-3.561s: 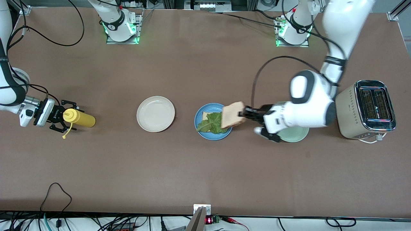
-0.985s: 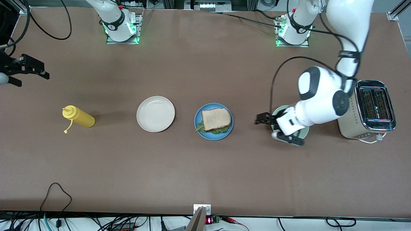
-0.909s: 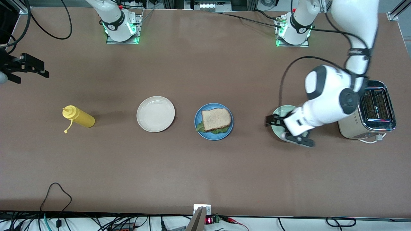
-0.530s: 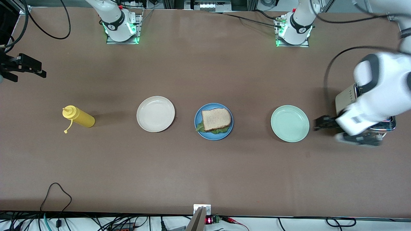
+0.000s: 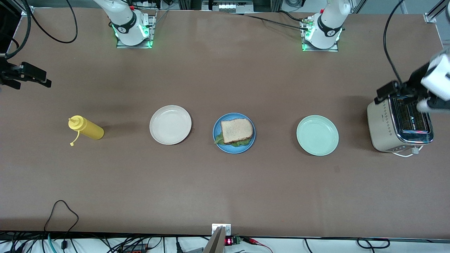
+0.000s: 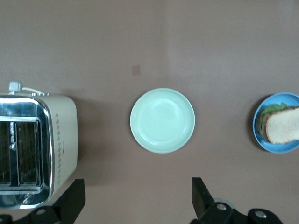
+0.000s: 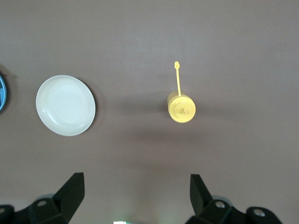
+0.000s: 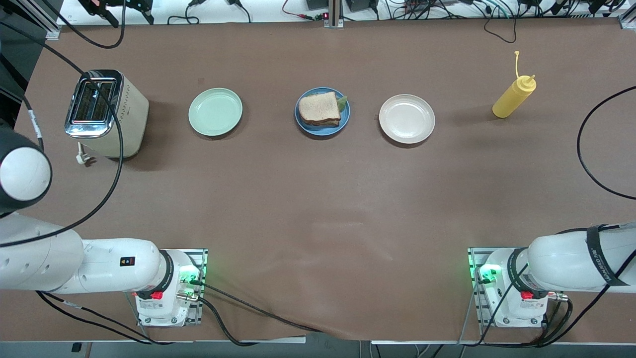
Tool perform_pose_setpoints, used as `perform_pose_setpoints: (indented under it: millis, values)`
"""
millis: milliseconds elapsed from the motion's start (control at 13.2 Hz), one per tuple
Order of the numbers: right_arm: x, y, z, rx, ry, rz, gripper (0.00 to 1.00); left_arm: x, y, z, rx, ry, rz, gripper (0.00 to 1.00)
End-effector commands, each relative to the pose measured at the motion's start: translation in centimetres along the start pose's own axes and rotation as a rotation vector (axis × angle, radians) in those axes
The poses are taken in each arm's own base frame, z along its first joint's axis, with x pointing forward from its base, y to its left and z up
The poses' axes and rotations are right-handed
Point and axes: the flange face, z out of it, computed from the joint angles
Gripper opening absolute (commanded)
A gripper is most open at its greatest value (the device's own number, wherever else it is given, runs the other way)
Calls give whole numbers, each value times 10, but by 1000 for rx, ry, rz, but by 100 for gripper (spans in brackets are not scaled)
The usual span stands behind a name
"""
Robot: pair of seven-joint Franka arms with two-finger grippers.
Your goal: Make sandwich in blue plate with both arms
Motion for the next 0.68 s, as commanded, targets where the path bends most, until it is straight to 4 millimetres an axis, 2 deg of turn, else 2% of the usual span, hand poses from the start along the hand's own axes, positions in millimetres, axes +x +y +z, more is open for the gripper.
perform_pose_setpoints:
  millis: [0,152,606]
  values:
    - [27,-10,23,-19,34,1,100,-27,2,6,39,-40,4,100]
    - [34,-6,31,-14,30,4,100,-39,-11,8,40,-32,-1,100]
    - [30,-15,24,-38,28,2,100,-45,-12,2,43,-21,-2,100]
